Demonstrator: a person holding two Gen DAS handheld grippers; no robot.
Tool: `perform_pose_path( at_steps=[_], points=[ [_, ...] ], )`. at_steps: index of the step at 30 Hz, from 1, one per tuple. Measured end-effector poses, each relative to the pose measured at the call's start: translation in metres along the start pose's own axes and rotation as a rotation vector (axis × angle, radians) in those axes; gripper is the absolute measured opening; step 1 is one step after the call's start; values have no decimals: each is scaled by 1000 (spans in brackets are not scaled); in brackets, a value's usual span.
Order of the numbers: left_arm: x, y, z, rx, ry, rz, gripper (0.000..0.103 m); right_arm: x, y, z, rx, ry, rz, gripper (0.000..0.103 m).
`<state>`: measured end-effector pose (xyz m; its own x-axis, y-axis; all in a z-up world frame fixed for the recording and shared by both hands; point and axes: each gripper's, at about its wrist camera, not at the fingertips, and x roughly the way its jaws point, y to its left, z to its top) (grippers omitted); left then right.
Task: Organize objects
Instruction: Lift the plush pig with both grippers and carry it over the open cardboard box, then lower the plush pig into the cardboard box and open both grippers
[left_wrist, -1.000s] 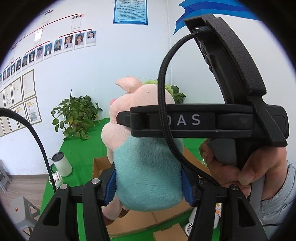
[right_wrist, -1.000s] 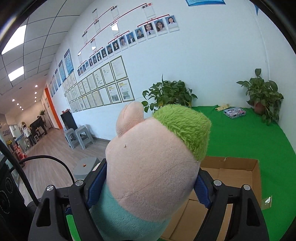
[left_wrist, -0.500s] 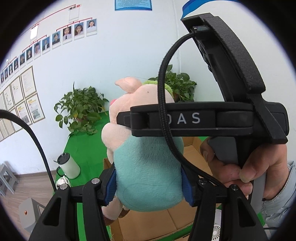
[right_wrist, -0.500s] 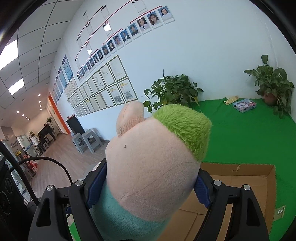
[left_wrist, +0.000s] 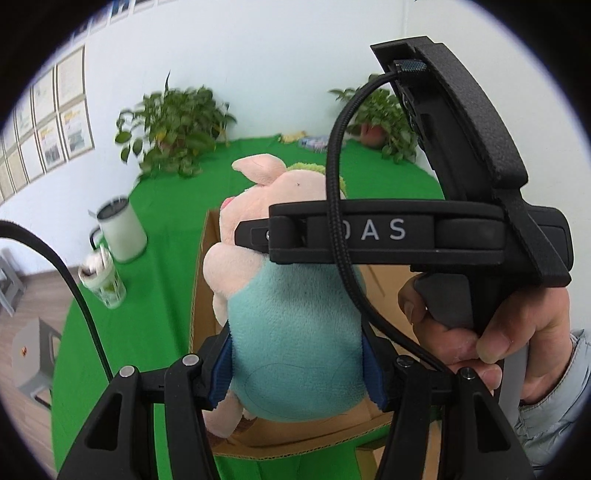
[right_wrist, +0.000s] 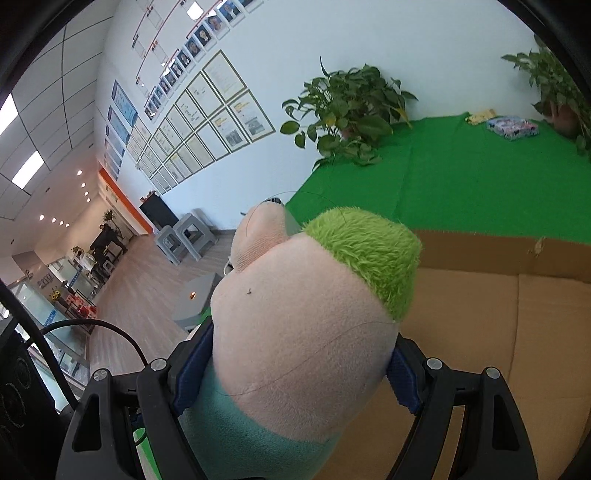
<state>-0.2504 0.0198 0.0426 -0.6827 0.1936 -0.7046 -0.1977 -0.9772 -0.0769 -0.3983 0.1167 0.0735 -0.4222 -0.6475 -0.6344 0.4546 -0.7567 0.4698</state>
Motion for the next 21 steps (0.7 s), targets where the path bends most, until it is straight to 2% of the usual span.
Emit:
perform_pose_path(
  at_steps=[5, 13, 15, 18, 21],
  points=[
    [20, 9, -23, -32, 78, 7, 57, 59, -27, -37, 71, 86, 19, 80],
    [40, 17, -48, -81, 197, -1, 58, 133, -55, -72, 153, 218, 33, 81],
    [39, 17, -52, -84, 192, -2, 63, 142, -58, -72, 176, 238, 38, 81],
    [28, 14, -52, -80, 189, 10, 64, 153, -54, -71, 148, 259, 25, 81],
    [12, 16, -56, -93, 149, -1, 64, 168, -51, -69, 134, 282, 16, 82]
  ],
)
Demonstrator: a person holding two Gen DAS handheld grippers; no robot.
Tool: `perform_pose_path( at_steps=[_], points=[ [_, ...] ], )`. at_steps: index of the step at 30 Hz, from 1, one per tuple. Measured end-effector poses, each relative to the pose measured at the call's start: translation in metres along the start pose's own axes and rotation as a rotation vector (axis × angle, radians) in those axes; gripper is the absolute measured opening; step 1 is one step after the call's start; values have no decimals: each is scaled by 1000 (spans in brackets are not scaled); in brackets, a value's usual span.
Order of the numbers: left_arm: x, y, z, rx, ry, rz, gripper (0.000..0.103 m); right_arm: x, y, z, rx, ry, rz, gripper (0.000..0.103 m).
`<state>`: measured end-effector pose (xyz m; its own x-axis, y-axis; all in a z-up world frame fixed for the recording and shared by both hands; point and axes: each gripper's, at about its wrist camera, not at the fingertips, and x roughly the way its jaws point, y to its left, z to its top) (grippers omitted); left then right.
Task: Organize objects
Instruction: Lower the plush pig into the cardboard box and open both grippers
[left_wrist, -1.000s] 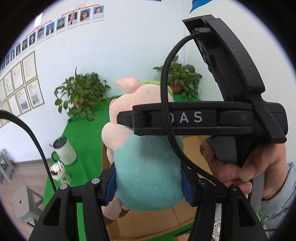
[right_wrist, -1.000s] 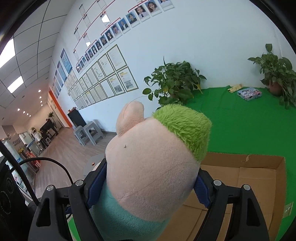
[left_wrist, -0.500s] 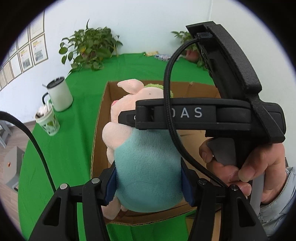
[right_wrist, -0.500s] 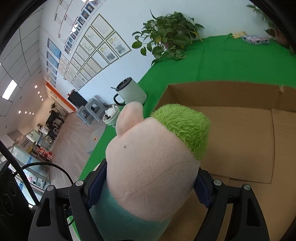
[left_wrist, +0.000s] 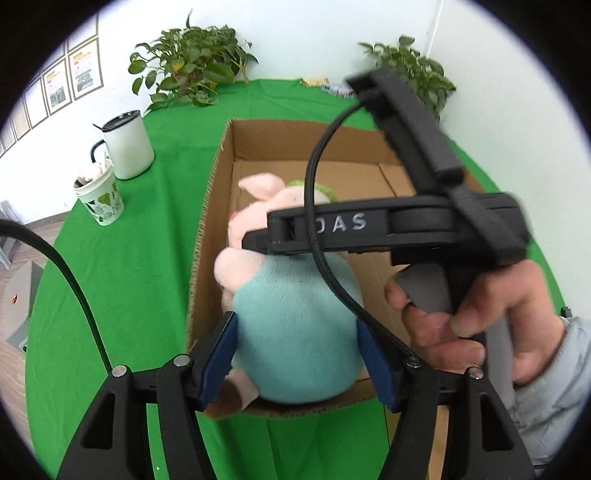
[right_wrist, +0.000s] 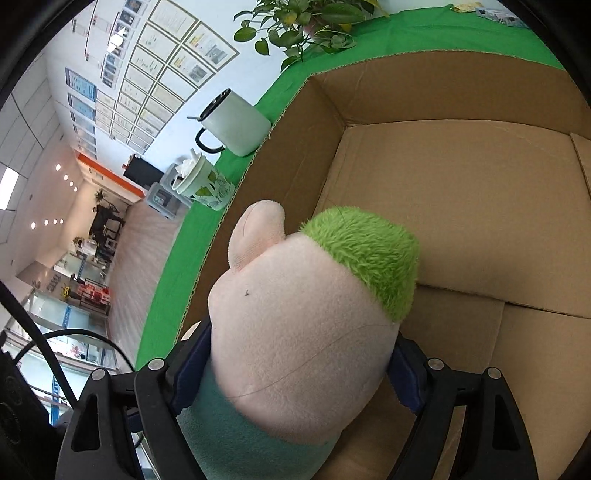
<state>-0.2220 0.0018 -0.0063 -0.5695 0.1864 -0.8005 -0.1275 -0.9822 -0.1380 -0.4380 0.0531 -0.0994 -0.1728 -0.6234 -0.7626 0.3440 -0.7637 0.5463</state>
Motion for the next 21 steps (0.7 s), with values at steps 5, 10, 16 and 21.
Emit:
perform_pose_path(
  at_steps=[5, 10, 16, 21],
  points=[
    [1, 1, -6, 21, -29, 11, 55, 19, 19, 4, -27, 29, 16, 83],
    [2, 5, -6, -22, -34, 11, 47, 28, 24, 11, 17, 24, 11, 93],
    [0, 6, -9, -55, -33, 24, 46, -5, 39, 8, -2, -26, -10, 93],
    [0, 5, -9, -55, -35, 25, 49, -32, 33, 0, 16, -7, -4, 93]
  ],
)
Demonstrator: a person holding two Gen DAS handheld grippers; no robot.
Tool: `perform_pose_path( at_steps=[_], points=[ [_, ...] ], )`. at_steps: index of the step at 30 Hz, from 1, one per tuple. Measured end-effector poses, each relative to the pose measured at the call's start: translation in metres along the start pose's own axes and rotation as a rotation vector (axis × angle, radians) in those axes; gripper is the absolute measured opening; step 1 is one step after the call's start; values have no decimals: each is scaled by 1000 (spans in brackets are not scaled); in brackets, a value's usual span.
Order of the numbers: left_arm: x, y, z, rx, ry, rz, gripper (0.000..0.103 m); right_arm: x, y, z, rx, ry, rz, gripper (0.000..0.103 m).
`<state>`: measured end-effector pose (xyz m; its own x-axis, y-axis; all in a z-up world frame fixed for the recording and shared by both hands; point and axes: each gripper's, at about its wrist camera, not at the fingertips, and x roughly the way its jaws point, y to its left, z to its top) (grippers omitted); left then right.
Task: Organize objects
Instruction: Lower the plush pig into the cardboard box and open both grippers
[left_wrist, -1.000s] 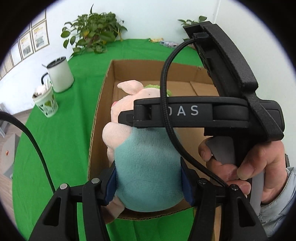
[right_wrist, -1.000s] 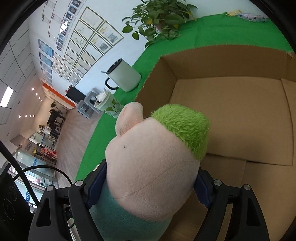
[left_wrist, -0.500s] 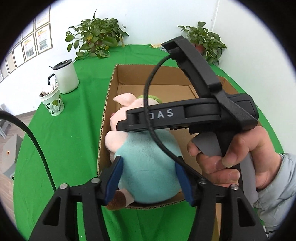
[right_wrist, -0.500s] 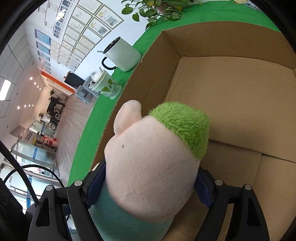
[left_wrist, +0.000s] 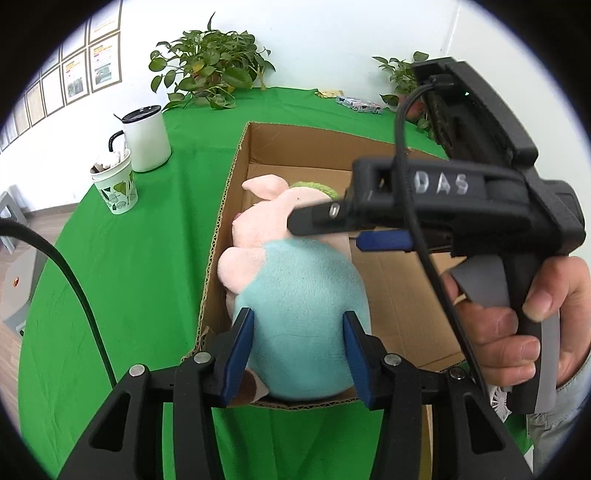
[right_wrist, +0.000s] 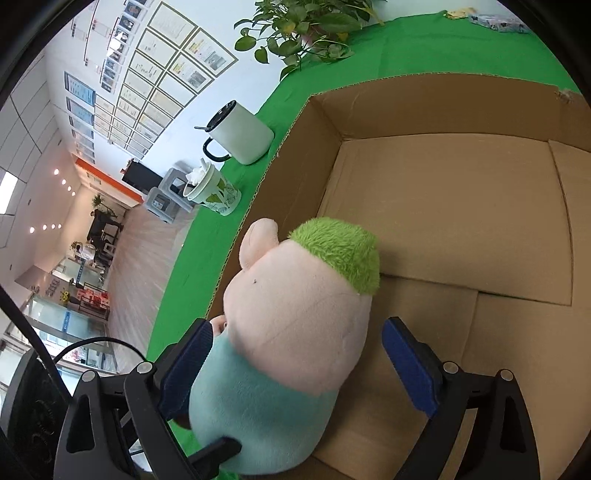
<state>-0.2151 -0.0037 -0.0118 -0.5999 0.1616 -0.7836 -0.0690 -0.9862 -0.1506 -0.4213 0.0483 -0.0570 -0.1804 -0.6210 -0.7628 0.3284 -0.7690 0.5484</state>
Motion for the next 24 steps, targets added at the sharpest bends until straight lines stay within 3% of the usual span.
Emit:
perform_pose_path(
  at_steps=[2, 5, 8, 12, 19, 24],
  points=[
    [-4, 0, -1, 2, -13, 3, 52, 2, -2, -10, -1, 26, -25, 92],
    [-24, -5, -5, 35, -65, -11, 49, 7, -9, -17, 54, 34, 57, 87],
    [-48, -4, -8, 53, -136, -5, 50, 6, -11, -19, 54, 16, 60, 87],
    [-67, 5, -11, 23, -157, 7, 52, 2, -16, -20, 77, -12, 73, 88],
    [-89, 2, -22, 13, -205, 17, 53, -47, -16, -37, 89, -93, 112, 89],
    [-95, -2, -21, 5, -234, 15, 58, -89, -9, -52, 50, -134, 73, 94]
  ],
)
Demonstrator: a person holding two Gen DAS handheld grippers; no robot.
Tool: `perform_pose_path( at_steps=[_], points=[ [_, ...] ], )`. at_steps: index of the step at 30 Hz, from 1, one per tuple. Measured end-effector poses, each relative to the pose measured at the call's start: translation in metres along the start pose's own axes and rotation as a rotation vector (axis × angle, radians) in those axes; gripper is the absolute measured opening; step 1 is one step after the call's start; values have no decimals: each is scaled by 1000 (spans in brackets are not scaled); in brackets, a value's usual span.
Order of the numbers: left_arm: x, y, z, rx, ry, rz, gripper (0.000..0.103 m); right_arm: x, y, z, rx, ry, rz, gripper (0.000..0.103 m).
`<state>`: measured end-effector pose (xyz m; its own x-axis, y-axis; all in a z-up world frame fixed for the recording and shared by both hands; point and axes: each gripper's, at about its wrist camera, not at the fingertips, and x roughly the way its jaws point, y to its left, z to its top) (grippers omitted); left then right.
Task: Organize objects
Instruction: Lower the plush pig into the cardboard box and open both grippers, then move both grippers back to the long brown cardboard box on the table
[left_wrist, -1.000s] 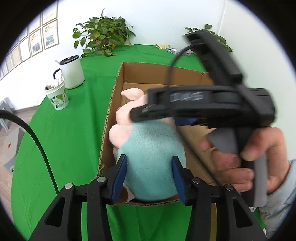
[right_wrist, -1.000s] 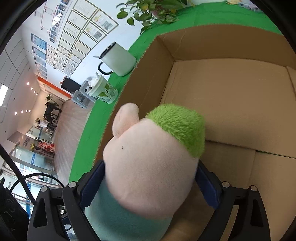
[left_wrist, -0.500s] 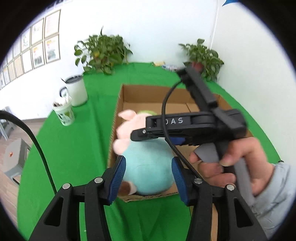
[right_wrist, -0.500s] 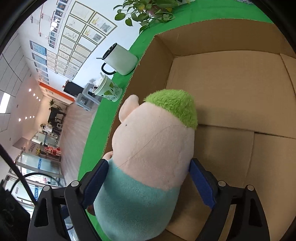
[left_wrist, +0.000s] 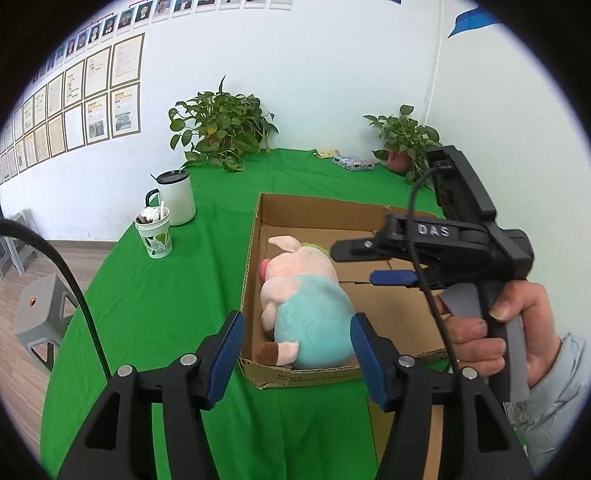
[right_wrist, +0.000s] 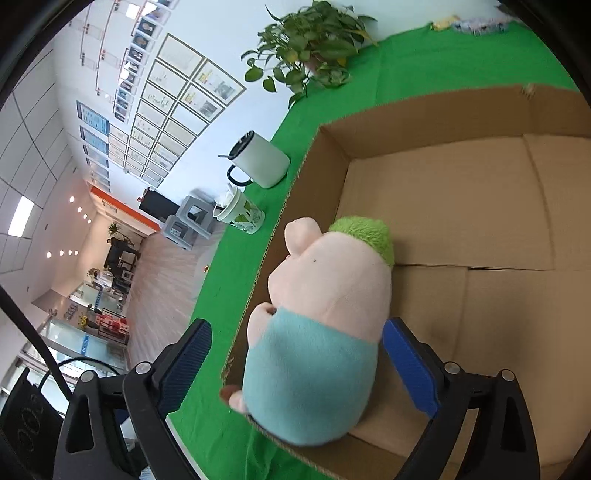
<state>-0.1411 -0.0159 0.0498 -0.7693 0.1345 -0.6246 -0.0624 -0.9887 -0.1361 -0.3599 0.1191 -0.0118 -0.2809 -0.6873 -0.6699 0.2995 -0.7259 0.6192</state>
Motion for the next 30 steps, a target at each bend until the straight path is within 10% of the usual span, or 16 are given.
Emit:
perform_pose_path(
  at_steps=[10, 17, 22, 23, 26, 30],
  points=[
    [-10, -2, -8, 20, -18, 45, 59, -32, 4, -43, -48, -6, -141, 94],
    [-35, -24, -21, 61, -106, 31, 78, -109, 15, -118, -173, -249, -504, 93],
    [-40, -48, -29, 45, -125, -37, 78, -161, 5, -167, -175, -333, -613, 64],
    [-40, -52, -31, 37, -130, -44, 73, -169, 1, -176, -169, -337, -619, 52],
    [-36, -66, -34, 47, -113, -53, 13, -181, -7, -197, -174, -346, -656, 37],
    [-36, -75, -42, 55, -100, -67, 12, -189, -14, -213, -163, -347, -677, 42]
  ],
)
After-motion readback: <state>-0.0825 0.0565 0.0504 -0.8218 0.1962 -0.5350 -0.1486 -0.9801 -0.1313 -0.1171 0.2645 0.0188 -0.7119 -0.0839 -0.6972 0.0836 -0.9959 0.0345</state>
